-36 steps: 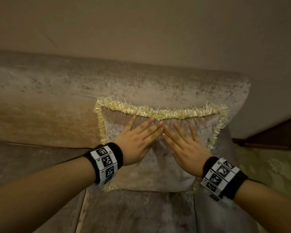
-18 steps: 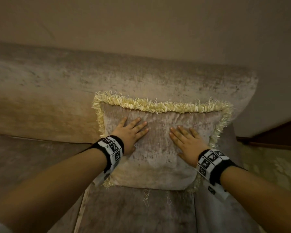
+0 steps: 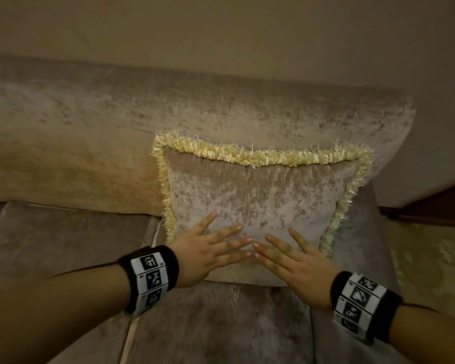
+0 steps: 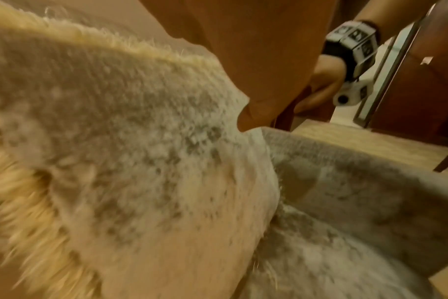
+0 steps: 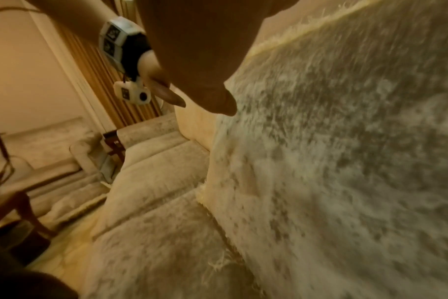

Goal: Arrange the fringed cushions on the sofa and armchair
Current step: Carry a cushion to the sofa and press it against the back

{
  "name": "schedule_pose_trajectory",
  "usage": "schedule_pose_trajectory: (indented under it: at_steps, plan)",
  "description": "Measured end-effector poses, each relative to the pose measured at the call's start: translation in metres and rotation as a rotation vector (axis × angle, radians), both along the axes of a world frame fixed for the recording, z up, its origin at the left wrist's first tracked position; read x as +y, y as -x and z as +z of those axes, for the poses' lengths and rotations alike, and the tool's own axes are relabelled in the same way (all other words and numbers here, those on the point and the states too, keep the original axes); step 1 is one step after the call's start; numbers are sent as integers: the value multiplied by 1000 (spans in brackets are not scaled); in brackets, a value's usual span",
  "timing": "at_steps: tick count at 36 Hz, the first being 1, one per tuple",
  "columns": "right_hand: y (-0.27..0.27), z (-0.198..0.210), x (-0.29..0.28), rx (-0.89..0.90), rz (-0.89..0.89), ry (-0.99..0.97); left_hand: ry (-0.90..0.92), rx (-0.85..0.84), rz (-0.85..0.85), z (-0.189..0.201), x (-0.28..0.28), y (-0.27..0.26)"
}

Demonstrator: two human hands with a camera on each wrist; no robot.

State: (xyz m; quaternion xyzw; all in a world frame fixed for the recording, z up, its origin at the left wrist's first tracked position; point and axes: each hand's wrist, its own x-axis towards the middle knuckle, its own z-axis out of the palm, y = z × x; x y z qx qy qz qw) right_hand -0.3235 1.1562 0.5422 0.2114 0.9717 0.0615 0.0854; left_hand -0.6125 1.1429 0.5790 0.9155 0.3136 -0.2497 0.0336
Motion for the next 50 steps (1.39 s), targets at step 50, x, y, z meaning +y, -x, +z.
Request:
schedule_pose_trajectory:
  at_steps: [50]
  plan:
    - [96, 115, -34, -285, -304, 127, -87, 234, 713, 96, -89, 5]
